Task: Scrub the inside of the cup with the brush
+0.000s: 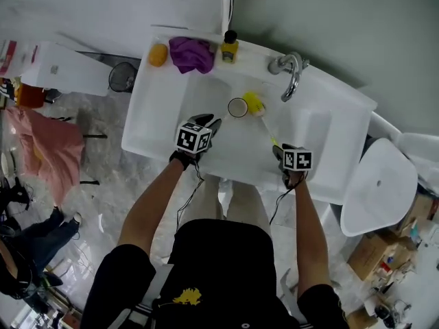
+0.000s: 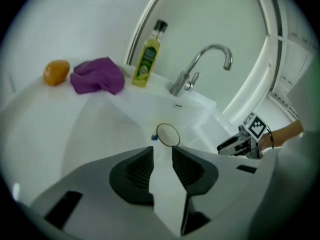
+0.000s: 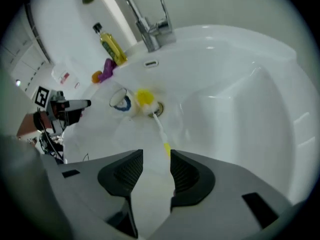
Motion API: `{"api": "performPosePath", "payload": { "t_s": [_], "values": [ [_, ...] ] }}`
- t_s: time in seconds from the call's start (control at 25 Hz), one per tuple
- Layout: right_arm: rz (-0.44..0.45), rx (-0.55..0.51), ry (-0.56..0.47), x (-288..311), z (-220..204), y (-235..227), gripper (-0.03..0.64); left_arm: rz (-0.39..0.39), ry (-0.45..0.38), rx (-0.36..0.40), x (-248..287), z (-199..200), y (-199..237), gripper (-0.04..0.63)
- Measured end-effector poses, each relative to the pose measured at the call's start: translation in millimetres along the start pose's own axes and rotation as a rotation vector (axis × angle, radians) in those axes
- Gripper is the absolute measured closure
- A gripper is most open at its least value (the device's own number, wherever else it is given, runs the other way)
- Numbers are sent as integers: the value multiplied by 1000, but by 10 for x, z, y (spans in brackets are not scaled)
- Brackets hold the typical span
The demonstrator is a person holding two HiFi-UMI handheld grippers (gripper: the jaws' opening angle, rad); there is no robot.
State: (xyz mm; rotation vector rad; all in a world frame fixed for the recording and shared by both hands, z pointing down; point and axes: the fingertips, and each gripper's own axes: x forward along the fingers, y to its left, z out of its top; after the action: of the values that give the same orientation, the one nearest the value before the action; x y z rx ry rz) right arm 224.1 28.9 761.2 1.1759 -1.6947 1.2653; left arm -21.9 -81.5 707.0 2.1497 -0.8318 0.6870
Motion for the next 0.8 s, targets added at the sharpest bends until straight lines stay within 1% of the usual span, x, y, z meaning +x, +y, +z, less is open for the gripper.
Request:
{"api": "performPosePath", "payload": {
  "t_s": [0.04,0.12,0.16,0.24,0.32,0.4,0.48,0.6,0.72,0.8],
  "values": [
    [9,19,-48,-132,64,51,431,13,-38,-10,-137,90,-13,482],
    [15,33,-151,-408,189,177,503,28,-89,-12,-398,214,-71,519],
    [22,34,-202,-543,256,258,541,36,-107,-2,-523,264,-103,531],
    [50,39,-299,-806,388,436,577,66,-150,21,-779,385,-157,546],
    [79,54,-377,-1070,480,597,591,104,-210,22,-1036,541,-212,555],
    [98,58,-445,-1327,579,754,591,133,-274,15,-1276,714,-281,563],
    [117,58,-510,-1594,664,921,591,141,-330,17,-1484,861,-403,566],
    [137,52,-600,-1970,800,1124,591,154,-395,48,-1722,1051,-575,569],
    [162,44,-678,-2248,979,1329,591,185,-447,83,-1904,1268,-625,569],
    [171,5,-721,-2419,1087,1496,591,197,-487,98,-2048,1404,-649,572]
  ]
}}
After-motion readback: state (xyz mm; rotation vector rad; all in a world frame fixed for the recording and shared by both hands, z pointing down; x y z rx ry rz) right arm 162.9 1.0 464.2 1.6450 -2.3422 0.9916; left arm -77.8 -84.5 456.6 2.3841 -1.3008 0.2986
